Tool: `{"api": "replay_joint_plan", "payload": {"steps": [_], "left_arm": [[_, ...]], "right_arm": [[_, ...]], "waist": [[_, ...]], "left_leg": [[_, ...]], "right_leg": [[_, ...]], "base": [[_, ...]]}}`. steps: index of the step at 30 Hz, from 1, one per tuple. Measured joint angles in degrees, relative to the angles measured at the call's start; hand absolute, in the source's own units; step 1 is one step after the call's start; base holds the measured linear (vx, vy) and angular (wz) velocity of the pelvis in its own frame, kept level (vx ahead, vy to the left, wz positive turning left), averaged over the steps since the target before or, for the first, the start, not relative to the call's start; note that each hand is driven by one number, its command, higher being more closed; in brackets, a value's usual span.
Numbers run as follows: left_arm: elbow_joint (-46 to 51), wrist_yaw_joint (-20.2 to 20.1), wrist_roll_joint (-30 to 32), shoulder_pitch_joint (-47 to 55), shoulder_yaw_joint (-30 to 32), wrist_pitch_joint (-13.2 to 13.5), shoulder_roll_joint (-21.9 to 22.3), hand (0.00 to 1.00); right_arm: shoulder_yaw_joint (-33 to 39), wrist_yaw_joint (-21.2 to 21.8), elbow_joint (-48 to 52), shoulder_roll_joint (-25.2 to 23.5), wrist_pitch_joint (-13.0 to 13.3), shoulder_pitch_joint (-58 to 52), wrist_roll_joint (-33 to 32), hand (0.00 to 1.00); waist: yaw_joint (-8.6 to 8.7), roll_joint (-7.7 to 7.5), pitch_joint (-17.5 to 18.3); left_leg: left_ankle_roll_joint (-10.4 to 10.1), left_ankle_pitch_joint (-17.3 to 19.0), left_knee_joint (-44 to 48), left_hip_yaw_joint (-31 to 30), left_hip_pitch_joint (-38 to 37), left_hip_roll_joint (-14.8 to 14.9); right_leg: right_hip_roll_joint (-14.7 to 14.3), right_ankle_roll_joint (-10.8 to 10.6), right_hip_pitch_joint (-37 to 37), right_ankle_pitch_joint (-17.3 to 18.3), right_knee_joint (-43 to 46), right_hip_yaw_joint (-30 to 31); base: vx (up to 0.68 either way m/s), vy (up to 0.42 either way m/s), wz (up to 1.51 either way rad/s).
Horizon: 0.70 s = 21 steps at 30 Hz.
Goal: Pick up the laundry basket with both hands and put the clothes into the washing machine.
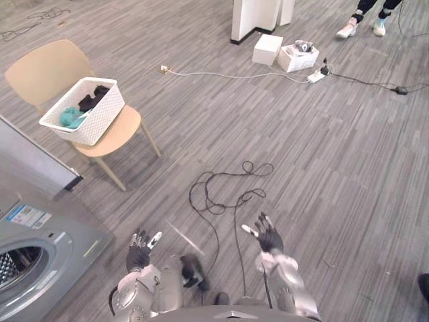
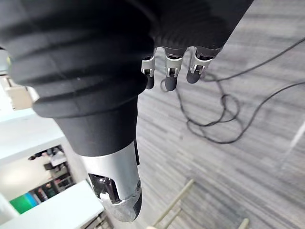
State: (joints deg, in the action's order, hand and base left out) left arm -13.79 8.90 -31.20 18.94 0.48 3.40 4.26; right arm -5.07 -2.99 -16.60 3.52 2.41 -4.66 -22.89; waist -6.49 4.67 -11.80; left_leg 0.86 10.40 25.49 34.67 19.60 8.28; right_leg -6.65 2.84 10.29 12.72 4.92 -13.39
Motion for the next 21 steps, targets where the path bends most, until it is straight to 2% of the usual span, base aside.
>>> {"api": "replay_joint_plan", "payload": {"steps": [1, 2, 3, 4, 5, 6, 7, 8, 9, 10, 11, 12, 13, 14, 15, 16, 17, 18, 19, 20, 21], "left_arm": [[0.11, 0.28, 0.0, 0.23, 0.33, 0.0, 0.06, 0.0], [0.15, 0.37, 0.03, 1.05, 1.34, -0.03, 0.15, 0.0], [0.09, 0.41, 0.03, 1.1, 2.39, -0.06, 0.24, 0.0], [0.41, 0.71, 0.04, 1.47, 5.25, 0.01, 0.43, 0.0], [0.1, 0.73, 0.09, 1.35, 6.67, -0.02, 0.5, 0.0], [-0.43, 0.74, 0.12, 1.2, 6.88, -0.04, 0.48, 0.0], [-1.15, 0.8, 0.13, 1.28, 6.42, -0.47, 0.41, 0.0], [-0.83, 0.73, 0.43, 1.3, 5.71, -0.54, 0.24, 0.0], [-0.55, 0.71, 0.7, 1.22, 5.42, -0.54, 0.3, 0.0], [-0.33, 0.74, 1.34, 1.22, 4.86, -0.46, 0.28, 0.0], [-0.38, 0.77, 1.54, 1.24, 4.47, -0.45, 0.31, 0.0], [-0.4, 0.77, 1.54, 1.31, 4.35, -0.44, 0.23, 0.0], [-0.39, 0.75, 1.63, 1.15, 4.23, -0.42, 0.19, 0.0], [-0.37, 0.72, 1.9, 0.97, 3.96, -0.24, 0.18, 0.0], [-0.38, 0.7, 2.21, 0.89, 3.87, -0.15, 0.18, 0.0], [-0.5, 0.69, 2.6, 0.66, 3.83, 0.14, 0.18, 0.0], [-1.06, 0.71, 2.87, 0.66, 3.76, 0.3, -0.04, 0.0], [-1.25, 0.77, 2.91, 0.43, 3.64, 0.3, -0.27, 0.0], [-1.84, 0.78, 2.97, 0.41, 3.33, 0.32, -0.83, 0.0], [-2.65, 0.8, 3.09, 0.35, 3.23, 0.35, -0.74, 0.0], [-2.77, 1.01, 3.2, 0.63, 2.77, 0.36, 0.29, 0.0]], "right_arm": [[-0.91, 0.01, -0.2, -0.06, 0.04, 0.55, 0.0, 0.0], [-2.43, 0.05, -0.36, -0.23, 0.05, 0.83, 0.02, 0.0], [-3.5, 0.08, -0.76, -0.44, 0.05, 1.07, 0.03, 0.0], [-5.16, 1.33, -1.75, -1.39, 0.11, 1.36, 0.77, 0.0], [-5.52, 1.86, -2.6, -2.05, 0.12, 1.65, 0.89, 0.0], [-5.4, 2.01, -2.8, -2.18, 0.07, 1.31, 0.92, 0.0], [-5.01, 2.52, -2.85, -2.5, -0.14, 0.14, 1.65, 0.0], [-4.85, 2.91, -2.48, -2.62, -0.14, -1.04, 2.7, 0.0], [-4.85, 3.08, -2.18, -2.61, -0.13, -1.44, 3.0, 0.0], [-4.66, 3.12, -2.13, -2.09, -0.07, -1.53, 3.06, 0.0], [-4.27, 3.12, -1.94, -2.35, -0.04, -1.43, 3.06, 0.0], [-3.98, 3.12, -1.81, -2.53, -0.04, -1.37, 3.05, 0.0], [-3.6, 3.12, -1.25, -2.67, -0.04, -1.36, 3.05, 0.0], [-3.61, 3.2, 0.77, -2.55, 0.04, -1.9, 3.04, 0.0], [-3.61, 3.26, 1.69, -2.56, 0.03, -2.0, 3.03, 0.0], [-3.5, 3.54, 2.87, -2.6, 0.15, -1.9, 2.99, 0.0], [-3.19, 3.63, 4.0, -2.72, 0.14, -2.1, 2.98, 0.0], [-3.11, 3.63, 4.76, -2.81, 0.2, -2.49, 2.98, 0.0], [-2.96, 3.59, 6.14, -2.77, 0.24, -3.75, 2.98, 0.0], [-2.82, 3.57, 6.85, -2.38, 0.25, -4.14, 2.98, 0.0], [-2.96, 3.51, 8.38, -0.64, 0.17, -4.39, 3.04, 0.0]], "waist": [[-0.7, -0.11, 0.65], [-1.41, -0.22, 1.9], [-1.53, -1.28, 2.37], [-1.65, -4.09, 3.93], [-1.82, -5.6, 3.86], [-1.57, -6.19, 3.73], [-0.41, -6.22, 3.68], [0.69, -5.75, 3.53], [0.94, -5.43, 3.42], [1.17, -4.94, 3.18], [1.34, -4.92, 3.16], [1.36, -4.79, 3.08], [1.63, -4.34, 2.92], [1.95, -3.83, 2.84], [2.04, -3.7, 2.76], [2.0, -3.9, 2.87], [1.85, -4.44, 3.02], [2.02, -4.77, 3.12], [2.28, -6.2, 3.8], [2.41, -5.27, 3.57], [2.4, -2.84, 3.44]], "left_leg": [[1.52, -0.95, -1.09, -0.26, -0.42, -0.18], [5.32, -3.35, -1.48, -0.81, -1.51, -0.83], [8.56, -2.57, -1.27, -0.96, -2.17, -1.58], [7.95, -0.42, -1.24, -0.31, -4.05, -2.96], [6.84, 1.27, -0.87, -0.59, -5.92, -4.12], [6.93, 2.28, -0.59, -1.2, -7.56, -5.03], [7.99, 3.55, -0.53, -4.01, -10.94, -6.64], [8.51, 3.91, -1.32, -8.92, -13.79, -7.81], [8.41, 3.95, -2.21, -10.65, -15.02, -8.16], [8.07, 3.76, -4.48, -14.1, -17.43, -8.88], [7.87, 3.65, -5.96, -17.02, -19.18, -9.35], [7.74, 3.62, -6.42, -18.44, -20.07, -9.53], [7.26, 3.53, -7.3, -21.44, -21.48, -9.6], [5.58, 3.35, -8.62, -24.07, -22.41, -9.42], [4.65, 3.41, -8.96, -25.28, -22.67, -9.38], [2.98, 4.01, -9.01, -27.28, -22.68, -9.39], [0.94, 5.07, -8.74, -29.57, -22.38, -9.72], [0.04, 5.71, -8.4, -30.93, -22.56, -9.92], [-1.5, 7.62, -7.07, -34.47, -23.05, -10.03], [-2.18, 9.07, -5.61, -36.4, -23.09, -9.14], [-3.46, 11.21, -3.61, -38.7, -22.89, -5.74]], "right_leg": [[-0.08, -0.97, 0.33, 1.24, 0.88, 0.8], [0.38, -3.65, 0.23, 3.79, 4.83, 1.66], [1.75, -5.85, -1.42, 5.52, 10.22, 1.68], [5.85, -11.55, -9.16, 6.41, 29.4, 1.95], [8.63, -16.33, -13.37, 3.16, 42.09, 1.95], [10.55, -18.21, -15.52, 0.92, 49.51, 1.61], [13.24, -19.5, -17.05, -1.23, 60.11, 0.4], [14.67, -19.1, -17.94, -1.37, 65.13, -0.36], [15.13, -18.72, -18.71, -1.23, 66.11, -0.56], [17.64, -16.37, -20.69, -0.78, 66.18, -1.65], [20.7, -11.84, -22.84, 0.28, 64.49, -2.51], [21.78, -10.53, -23.93, 0.83, 62.95, -2.55], [23.05, -8.3, -25.63, 2.08, 57.01, -1.86], [22.76, -7.67, -26.65, 2.35, 45.86, 0.36], [21.93, -7.93, -26.57, 1.93, 38.13, 2.59], [20.26, -9.04, -26.17, -0.84, 23.55, 7.89], [19.3, -10.27, -25.26, -5.4, 12.86, 13.17], [19.28, -10.88, -24.81, -7.41, 10.67, 14.79], [19.13, -11.5, -23.81, -9.71, 11.23, 16.13], [18.66, -12.69, -23.74, -8.97, 13.76, 15.09], [17.0, -11.15, -23.21, -4.86, 17.64, 10.79]], "base": [[0.54, 0.083, -0.75], [0.4, 0.073, -0.37], [0.52, 0.113, -0.24], [0.54, 0.138, -0.05], [0.54, 0.14, 0.1], [0.55, 0.115, 0.63], [0.54, 0.069, 1.43], [0.62, 0.038, 1.63], [0.48, 0.0, 1.7], [0.5, -0.061, 1.43], [0.32, -0.054, 1.34], [0.44, -0.134, 1.18], [0.34, -0.165, 1.1], [0.4, -0.21, 1.09], [0.3, -0.246, 1.04], [0.28, -0.299, 0.96], [0.26, -0.34, 0.99], [0.29, -0.426, 1.18], [0.25, -0.407, 1.1], [0.31, -0.505, 1.19], [0.29, -0.466, 1.02]]}}
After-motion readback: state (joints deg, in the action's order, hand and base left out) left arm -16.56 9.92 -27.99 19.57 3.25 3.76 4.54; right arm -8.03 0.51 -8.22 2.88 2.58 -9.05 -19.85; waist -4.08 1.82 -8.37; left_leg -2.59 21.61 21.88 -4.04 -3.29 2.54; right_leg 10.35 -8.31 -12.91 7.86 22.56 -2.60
